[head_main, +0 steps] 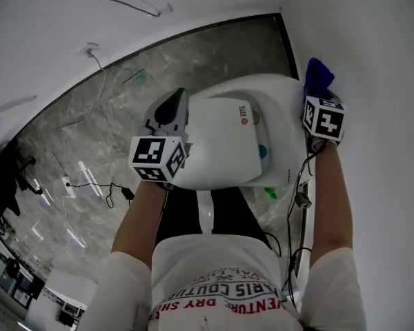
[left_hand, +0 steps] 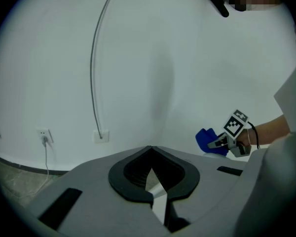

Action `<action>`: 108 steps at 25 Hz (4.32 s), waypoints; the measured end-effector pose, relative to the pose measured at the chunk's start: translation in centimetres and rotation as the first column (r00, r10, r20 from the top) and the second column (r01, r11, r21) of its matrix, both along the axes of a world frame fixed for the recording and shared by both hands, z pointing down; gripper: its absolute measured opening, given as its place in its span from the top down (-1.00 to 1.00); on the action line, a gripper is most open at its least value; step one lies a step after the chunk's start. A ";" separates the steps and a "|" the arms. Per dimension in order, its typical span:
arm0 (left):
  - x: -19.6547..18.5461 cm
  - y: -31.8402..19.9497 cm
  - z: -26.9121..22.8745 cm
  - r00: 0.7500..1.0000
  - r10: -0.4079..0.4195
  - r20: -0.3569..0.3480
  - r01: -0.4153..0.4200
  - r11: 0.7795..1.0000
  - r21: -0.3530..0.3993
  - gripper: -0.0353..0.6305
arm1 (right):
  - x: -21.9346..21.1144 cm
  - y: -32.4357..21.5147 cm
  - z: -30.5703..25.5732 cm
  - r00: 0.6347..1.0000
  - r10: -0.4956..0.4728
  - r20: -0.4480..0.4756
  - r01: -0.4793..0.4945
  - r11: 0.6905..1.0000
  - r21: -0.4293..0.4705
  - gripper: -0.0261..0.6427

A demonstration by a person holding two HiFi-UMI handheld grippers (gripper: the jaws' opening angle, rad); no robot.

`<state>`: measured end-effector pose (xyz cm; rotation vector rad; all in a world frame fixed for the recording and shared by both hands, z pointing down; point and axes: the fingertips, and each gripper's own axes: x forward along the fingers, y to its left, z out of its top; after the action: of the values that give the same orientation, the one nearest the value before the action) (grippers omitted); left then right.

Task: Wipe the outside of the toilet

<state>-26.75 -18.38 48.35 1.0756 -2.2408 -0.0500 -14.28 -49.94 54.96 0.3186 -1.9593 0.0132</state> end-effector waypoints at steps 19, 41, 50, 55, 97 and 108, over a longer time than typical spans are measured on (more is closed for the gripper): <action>-2.9 5.4 10.7 0.993 -0.093 -0.068 0.092 0.995 -0.029 0.88 | -7.1 5.3 10.7 0.828 -0.409 -0.383 0.355 0.912 -0.206 0.69; -4.0 14.7 18.8 0.987 -0.119 -0.112 0.112 0.991 -0.072 0.88 | -9.8 18.8 21.3 0.507 -0.669 -0.543 0.508 0.741 -0.439 0.69; -3.9 19.8 21.4 0.977 -0.158 -0.145 0.145 0.985 -0.096 0.88 | -10.9 27.9 25.0 0.443 -0.737 -0.510 0.527 0.674 -0.518 0.69; -4.0 23.4 22.2 0.978 -0.152 -0.142 0.137 0.984 -0.111 0.88 | -10.8 34.6 26.9 0.334 -0.791 -0.512 0.543 0.606 -0.581 0.69; 11.1 48.8 24.7 0.821 -0.543 -0.175 0.538 0.839 -0.077 0.88 | 3.1 66.3 28.0 -0.407 -0.876 -0.257 0.584 -0.033 -0.811 0.69; 17.3 51.4 18.1 0.784 -0.610 -0.114 0.610 0.791 -0.036 0.88 | 4.0 73.4 20.0 0.010 -0.998 -0.066 0.717 0.053 -0.695 0.69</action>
<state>-9.42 32.98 66.41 0.2868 -2.3822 -0.3834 -10.25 23.46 74.99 -1.3106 -1.0961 -0.4184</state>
